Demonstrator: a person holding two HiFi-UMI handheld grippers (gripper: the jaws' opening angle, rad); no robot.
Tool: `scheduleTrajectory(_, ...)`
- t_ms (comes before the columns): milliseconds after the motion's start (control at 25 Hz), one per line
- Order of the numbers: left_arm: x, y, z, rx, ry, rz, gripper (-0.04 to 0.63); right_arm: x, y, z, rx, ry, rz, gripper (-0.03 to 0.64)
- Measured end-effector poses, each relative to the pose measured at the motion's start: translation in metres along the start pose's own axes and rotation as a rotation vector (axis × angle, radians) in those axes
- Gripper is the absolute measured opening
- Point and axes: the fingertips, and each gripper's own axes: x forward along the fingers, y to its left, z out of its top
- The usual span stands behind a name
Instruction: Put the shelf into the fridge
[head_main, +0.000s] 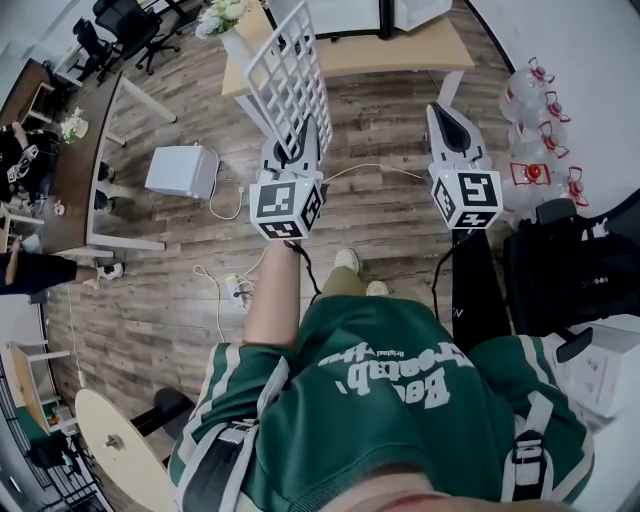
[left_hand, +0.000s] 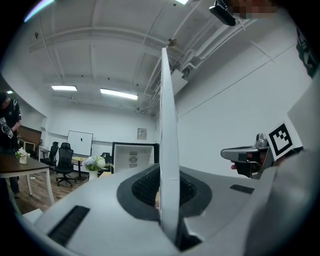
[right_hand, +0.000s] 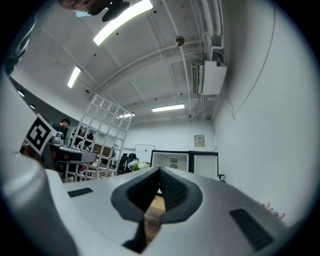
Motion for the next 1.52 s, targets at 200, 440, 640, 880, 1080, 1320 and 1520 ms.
scheduleTrajectory(200,0.026,0.016,-0.007,0.021,-0.014,0.01,0.026,0.028,-0.004,-0.006,-0.019,0.0,0.007,0.003)
scheduleTrajectory(440,0.068,0.037,-0.013,0.044,-0.05,0.009,0.026,0.078,-0.011,-0.014,-0.044,0.003,0.02,0.005)
scheduleTrajectory(640,0.109,0.063,-0.02,0.048,-0.055,0.005,0.026,0.126,-0.02,-0.023,-0.048,0.018,0.021,0.005)
scheduleTrajectory(880,0.165,0.096,-0.024,0.035,-0.054,-0.003,0.026,0.185,-0.035,-0.031,-0.048,0.036,0.01,0.003)
scheduleTrajectory(1080,0.211,0.122,-0.03,0.011,-0.04,-0.012,0.026,0.233,-0.047,-0.036,-0.045,0.049,-0.006,0.005)
scheduleTrajectory(1320,0.265,0.149,-0.036,-0.018,-0.031,-0.034,0.026,0.287,-0.063,-0.038,-0.053,0.054,-0.028,0.004)
scheduleTrajectory(1520,0.308,0.164,-0.043,-0.027,-0.029,-0.052,0.026,0.326,-0.079,-0.044,-0.057,0.057,-0.046,0.004)
